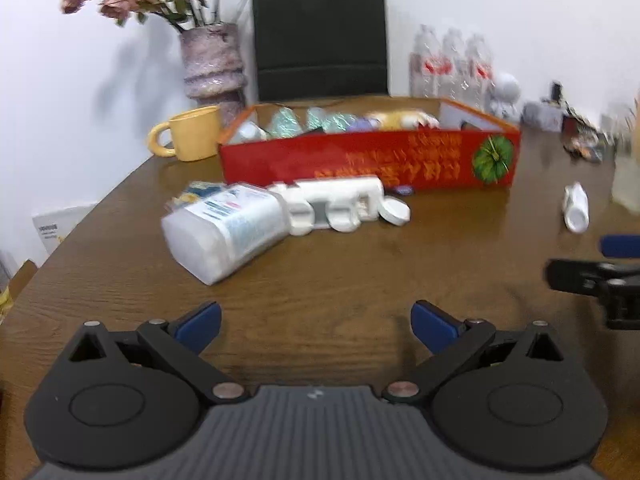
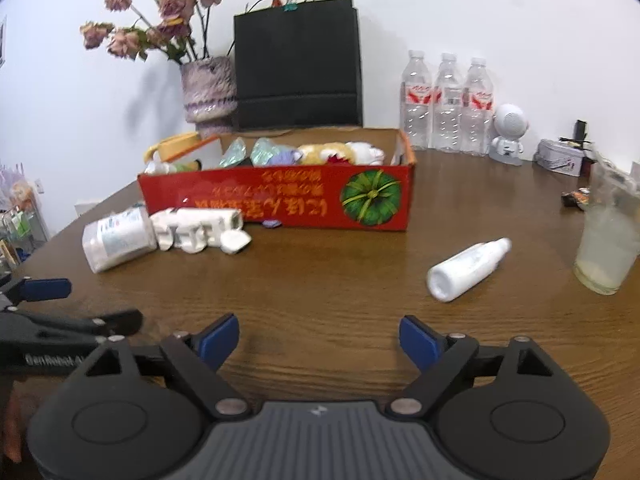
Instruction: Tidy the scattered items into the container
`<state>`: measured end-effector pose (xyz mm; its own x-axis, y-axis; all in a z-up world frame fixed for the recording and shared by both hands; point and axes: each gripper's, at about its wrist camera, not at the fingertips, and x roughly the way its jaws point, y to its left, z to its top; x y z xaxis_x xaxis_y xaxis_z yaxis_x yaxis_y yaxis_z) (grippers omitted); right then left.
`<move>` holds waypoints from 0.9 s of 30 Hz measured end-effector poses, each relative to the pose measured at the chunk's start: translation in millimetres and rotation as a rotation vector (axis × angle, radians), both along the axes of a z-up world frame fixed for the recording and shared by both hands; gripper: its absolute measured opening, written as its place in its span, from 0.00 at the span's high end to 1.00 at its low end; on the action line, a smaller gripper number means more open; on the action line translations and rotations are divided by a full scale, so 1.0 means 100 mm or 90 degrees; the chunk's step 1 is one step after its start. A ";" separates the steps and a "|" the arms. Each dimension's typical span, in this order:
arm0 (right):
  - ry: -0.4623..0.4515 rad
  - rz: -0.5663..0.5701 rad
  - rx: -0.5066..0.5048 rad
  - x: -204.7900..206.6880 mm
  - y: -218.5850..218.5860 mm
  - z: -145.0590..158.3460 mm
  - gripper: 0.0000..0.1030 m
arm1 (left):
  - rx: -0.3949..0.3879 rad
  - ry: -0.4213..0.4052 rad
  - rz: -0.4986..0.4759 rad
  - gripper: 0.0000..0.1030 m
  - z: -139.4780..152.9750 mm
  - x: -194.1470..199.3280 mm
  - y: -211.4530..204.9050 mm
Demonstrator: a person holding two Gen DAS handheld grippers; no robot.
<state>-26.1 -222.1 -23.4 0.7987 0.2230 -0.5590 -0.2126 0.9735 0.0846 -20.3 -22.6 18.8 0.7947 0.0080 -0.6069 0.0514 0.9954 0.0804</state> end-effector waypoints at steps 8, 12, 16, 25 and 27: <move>0.048 -0.016 0.005 0.06 0.15 -0.12 0.00 | -0.040 0.029 0.015 0.00 -0.06 0.03 0.05; 0.052 -0.030 -0.006 0.09 0.18 -0.14 0.00 | -0.041 0.029 0.034 0.00 -0.06 0.06 0.03; 0.052 -0.030 -0.009 0.08 0.17 -0.14 0.00 | -0.042 0.029 0.039 0.00 -0.05 0.07 0.04; 0.051 -0.027 0.002 0.11 0.16 -0.14 0.00 | -0.043 0.029 0.040 0.00 -0.05 0.07 0.04; 0.052 -0.032 -0.001 0.12 0.16 -0.14 0.00 | -0.042 0.029 0.040 0.00 -0.05 0.07 0.04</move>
